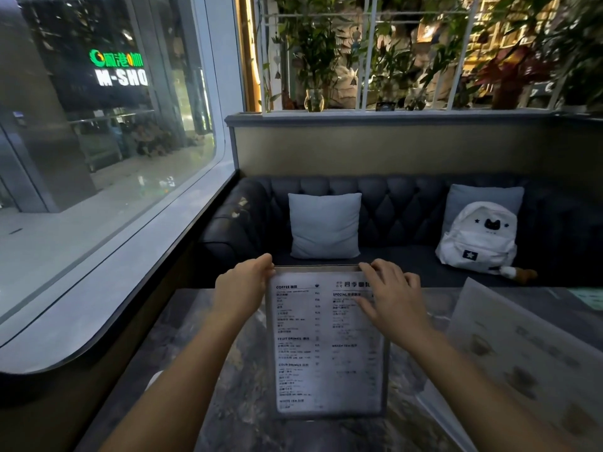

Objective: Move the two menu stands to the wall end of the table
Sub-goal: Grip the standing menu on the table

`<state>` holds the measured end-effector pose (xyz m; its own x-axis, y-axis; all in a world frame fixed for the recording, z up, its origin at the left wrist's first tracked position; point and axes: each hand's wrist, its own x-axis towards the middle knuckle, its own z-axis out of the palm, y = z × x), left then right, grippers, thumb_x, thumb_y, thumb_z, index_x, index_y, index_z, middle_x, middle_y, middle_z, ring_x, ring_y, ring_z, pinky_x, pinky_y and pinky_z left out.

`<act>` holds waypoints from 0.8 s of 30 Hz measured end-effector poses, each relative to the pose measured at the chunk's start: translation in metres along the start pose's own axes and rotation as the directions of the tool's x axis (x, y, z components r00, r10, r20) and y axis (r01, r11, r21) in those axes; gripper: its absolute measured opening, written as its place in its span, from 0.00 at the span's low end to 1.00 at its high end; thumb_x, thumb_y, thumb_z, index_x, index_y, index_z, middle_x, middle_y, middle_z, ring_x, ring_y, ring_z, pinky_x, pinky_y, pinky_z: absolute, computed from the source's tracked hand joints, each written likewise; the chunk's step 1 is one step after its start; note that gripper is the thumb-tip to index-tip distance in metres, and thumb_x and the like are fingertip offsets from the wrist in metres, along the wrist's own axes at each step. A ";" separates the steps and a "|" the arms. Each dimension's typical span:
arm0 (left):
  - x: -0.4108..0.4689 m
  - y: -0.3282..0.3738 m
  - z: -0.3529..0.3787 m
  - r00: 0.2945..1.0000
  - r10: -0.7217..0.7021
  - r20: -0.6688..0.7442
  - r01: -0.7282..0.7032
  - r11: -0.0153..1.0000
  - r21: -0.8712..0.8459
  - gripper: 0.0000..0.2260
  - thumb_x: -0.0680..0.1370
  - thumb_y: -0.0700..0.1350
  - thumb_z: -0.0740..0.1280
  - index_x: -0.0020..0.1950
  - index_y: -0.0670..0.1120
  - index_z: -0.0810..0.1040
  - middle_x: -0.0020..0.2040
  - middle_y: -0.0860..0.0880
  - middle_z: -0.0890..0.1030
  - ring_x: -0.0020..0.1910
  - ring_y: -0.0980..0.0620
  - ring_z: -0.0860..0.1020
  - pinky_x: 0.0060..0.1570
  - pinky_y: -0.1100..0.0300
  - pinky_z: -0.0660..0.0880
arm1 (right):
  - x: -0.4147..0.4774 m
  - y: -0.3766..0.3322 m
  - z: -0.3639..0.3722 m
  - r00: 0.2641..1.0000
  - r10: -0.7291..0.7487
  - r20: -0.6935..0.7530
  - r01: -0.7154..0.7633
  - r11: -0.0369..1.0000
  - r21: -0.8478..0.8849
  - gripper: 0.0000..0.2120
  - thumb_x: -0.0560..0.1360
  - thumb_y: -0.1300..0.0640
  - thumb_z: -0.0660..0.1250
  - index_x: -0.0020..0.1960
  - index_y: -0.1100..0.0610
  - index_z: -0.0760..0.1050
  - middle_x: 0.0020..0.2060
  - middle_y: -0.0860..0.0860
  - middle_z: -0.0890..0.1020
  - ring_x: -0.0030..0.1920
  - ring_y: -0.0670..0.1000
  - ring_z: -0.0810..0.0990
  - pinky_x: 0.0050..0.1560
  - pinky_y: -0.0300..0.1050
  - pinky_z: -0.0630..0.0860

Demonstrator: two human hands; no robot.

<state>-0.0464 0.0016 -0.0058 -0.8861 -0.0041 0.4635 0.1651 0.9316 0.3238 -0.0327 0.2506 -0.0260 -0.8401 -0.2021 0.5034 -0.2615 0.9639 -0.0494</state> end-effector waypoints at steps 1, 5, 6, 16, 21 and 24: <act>0.001 0.000 0.000 1.000 -0.003 0.006 0.003 1.000 -0.002 0.13 0.78 0.50 0.58 0.35 0.52 0.60 0.42 0.48 0.81 0.39 0.40 0.78 0.31 0.56 0.64 | 0.000 0.000 0.000 1.000 0.006 0.004 -0.006 1.000 0.001 0.26 0.69 0.50 0.70 0.64 0.57 0.69 0.60 0.57 0.75 0.61 0.57 0.73 0.53 0.53 0.68; 0.003 0.001 0.001 1.000 -0.008 0.019 0.009 1.000 -0.014 0.13 0.78 0.51 0.58 0.35 0.53 0.59 0.43 0.48 0.82 0.40 0.40 0.78 0.32 0.55 0.65 | -0.004 -0.001 -0.002 1.000 0.020 0.016 -0.020 1.000 0.000 0.26 0.69 0.50 0.69 0.64 0.57 0.68 0.60 0.58 0.75 0.61 0.57 0.73 0.53 0.53 0.68; 0.003 0.001 0.001 1.000 -0.010 0.021 0.010 1.000 -0.016 0.13 0.78 0.50 0.58 0.35 0.53 0.59 0.42 0.47 0.82 0.40 0.40 0.78 0.32 0.54 0.65 | -0.005 -0.001 -0.003 1.000 0.021 0.014 -0.021 1.000 0.005 0.26 0.68 0.51 0.71 0.63 0.57 0.70 0.59 0.58 0.76 0.60 0.57 0.75 0.52 0.53 0.69; 0.001 0.007 -0.007 0.995 0.042 0.091 -0.049 0.995 0.081 0.04 0.78 0.47 0.58 0.45 0.48 0.69 0.45 0.44 0.81 0.41 0.39 0.77 0.33 0.54 0.66 | -0.004 0.000 -0.008 0.998 -0.009 0.059 0.010 1.000 -0.013 0.27 0.72 0.51 0.65 0.68 0.55 0.62 0.64 0.56 0.70 0.65 0.55 0.68 0.58 0.53 0.63; -0.002 0.018 -0.016 0.981 0.193 -0.015 -0.189 0.971 0.148 0.14 0.75 0.48 0.62 0.59 0.45 0.74 0.50 0.43 0.80 0.48 0.42 0.77 0.46 0.51 0.72 | -0.005 0.008 -0.016 0.996 0.039 0.084 -0.040 0.999 0.006 0.26 0.73 0.51 0.62 0.69 0.52 0.60 0.69 0.55 0.66 0.67 0.53 0.65 0.63 0.53 0.59; 0.003 0.043 -0.019 0.960 0.261 -0.099 -0.250 0.962 0.111 0.13 0.74 0.49 0.64 0.56 0.44 0.76 0.49 0.43 0.81 0.48 0.42 0.77 0.50 0.49 0.71 | -0.014 0.018 -0.025 0.995 0.071 0.067 -0.071 0.997 -0.013 0.27 0.73 0.50 0.62 0.70 0.51 0.59 0.69 0.54 0.66 0.67 0.53 0.65 0.63 0.53 0.59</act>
<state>-0.0338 0.0342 0.0256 -0.7646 0.2032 0.6116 0.3322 0.9375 0.1038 -0.0137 0.2755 -0.0124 -0.8864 -0.1437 0.4401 -0.1953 0.9780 -0.0739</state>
